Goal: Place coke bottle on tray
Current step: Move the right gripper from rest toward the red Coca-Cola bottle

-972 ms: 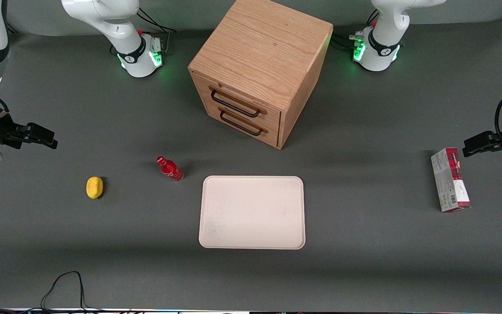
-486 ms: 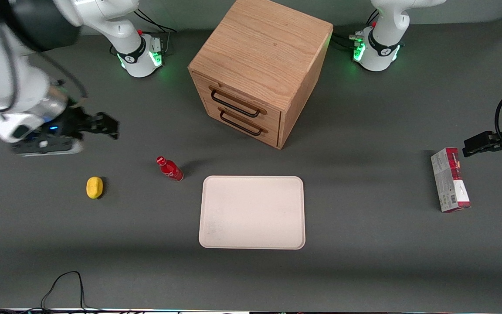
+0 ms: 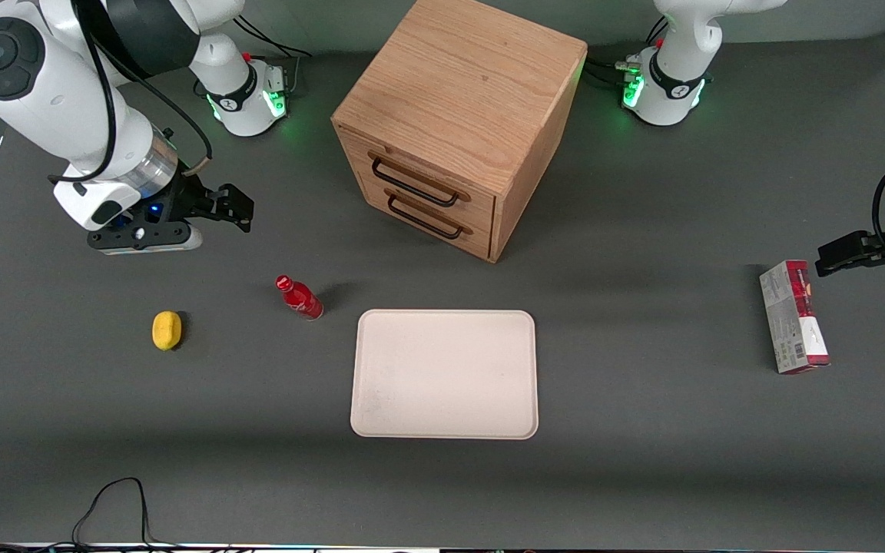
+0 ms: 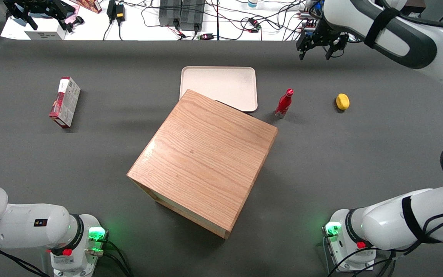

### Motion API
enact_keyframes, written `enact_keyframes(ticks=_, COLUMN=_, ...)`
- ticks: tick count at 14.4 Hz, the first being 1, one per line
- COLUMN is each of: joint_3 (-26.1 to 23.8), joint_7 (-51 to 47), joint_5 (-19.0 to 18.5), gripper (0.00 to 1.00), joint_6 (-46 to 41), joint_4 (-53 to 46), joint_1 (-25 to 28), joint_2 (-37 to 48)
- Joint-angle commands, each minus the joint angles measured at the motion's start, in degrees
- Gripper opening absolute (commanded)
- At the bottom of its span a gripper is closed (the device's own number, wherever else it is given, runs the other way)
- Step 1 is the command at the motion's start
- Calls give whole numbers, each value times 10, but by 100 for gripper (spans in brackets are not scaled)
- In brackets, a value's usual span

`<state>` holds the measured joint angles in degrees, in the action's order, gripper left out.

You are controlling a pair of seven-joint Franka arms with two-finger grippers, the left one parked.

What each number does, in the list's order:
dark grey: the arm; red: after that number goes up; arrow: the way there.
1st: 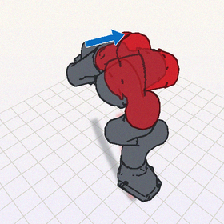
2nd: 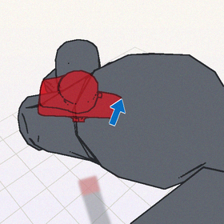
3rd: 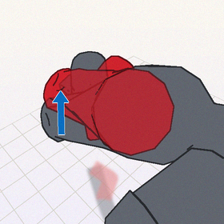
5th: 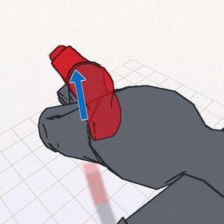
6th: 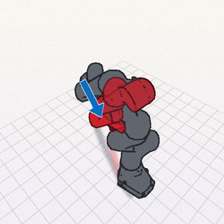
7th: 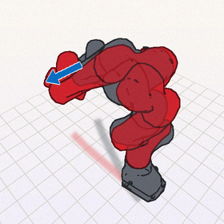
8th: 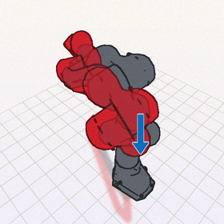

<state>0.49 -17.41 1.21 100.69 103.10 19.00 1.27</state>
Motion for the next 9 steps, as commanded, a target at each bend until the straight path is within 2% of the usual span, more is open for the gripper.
enact_keyframes(ticks=1, joint_3=1, joint_7=-4, joint_5=10, gripper=100, joint_6=62, joint_4=62, joint_1=2, joint_2=10)
enact_keyframes(ticks=3, joint_3=0, joint_7=-4, joint_5=10, gripper=100, joint_6=111, joint_4=87, joint_1=2, joint_2=-9)
enact_keyframes(ticks=9, joint_3=0, joint_7=-9, joint_5=10, gripper=100, joint_6=185, joint_4=87, joint_1=12, joint_2=-89)
